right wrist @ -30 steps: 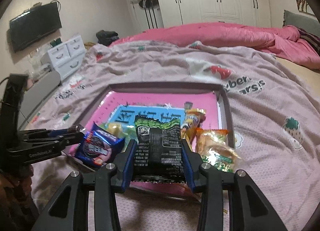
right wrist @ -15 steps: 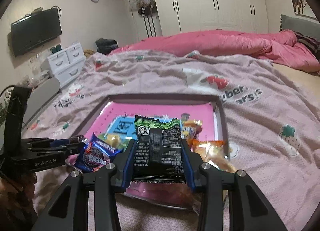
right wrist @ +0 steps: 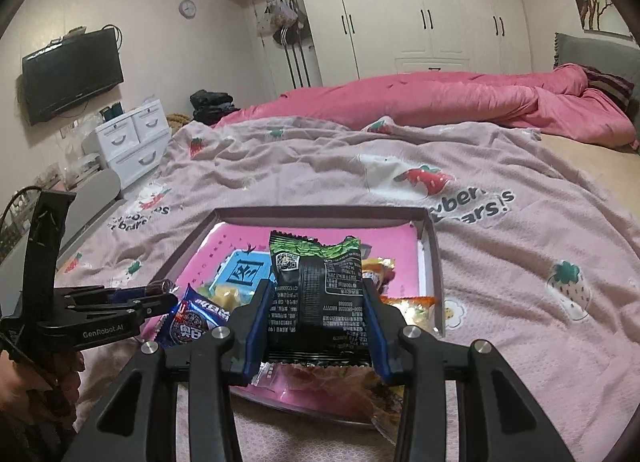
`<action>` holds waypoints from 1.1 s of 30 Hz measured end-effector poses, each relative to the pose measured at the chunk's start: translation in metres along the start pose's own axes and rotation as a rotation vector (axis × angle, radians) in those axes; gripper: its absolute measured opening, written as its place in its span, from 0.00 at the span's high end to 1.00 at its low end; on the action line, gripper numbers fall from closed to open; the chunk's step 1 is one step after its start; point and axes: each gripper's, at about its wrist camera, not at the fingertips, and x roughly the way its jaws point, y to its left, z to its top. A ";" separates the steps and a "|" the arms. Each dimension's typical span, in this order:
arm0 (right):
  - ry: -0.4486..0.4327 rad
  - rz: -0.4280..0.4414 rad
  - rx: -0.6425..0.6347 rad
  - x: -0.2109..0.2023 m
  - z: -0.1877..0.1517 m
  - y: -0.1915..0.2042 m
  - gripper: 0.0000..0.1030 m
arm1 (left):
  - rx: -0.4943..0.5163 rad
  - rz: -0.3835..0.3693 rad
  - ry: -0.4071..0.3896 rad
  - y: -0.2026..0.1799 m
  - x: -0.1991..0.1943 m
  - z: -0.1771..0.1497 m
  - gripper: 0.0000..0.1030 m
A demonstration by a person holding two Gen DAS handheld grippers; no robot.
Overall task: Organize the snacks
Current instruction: 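Lower the brown candy into the tray with the left tool while the right tool lowers the black packet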
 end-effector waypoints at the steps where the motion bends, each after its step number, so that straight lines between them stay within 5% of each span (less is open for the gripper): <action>1: 0.005 0.001 0.000 0.002 -0.001 0.001 0.58 | 0.002 -0.001 0.002 -0.001 0.001 0.000 0.65; 33: 0.086 -0.002 -0.031 0.028 -0.021 0.010 0.58 | 0.016 0.006 0.013 -0.003 0.010 -0.003 0.65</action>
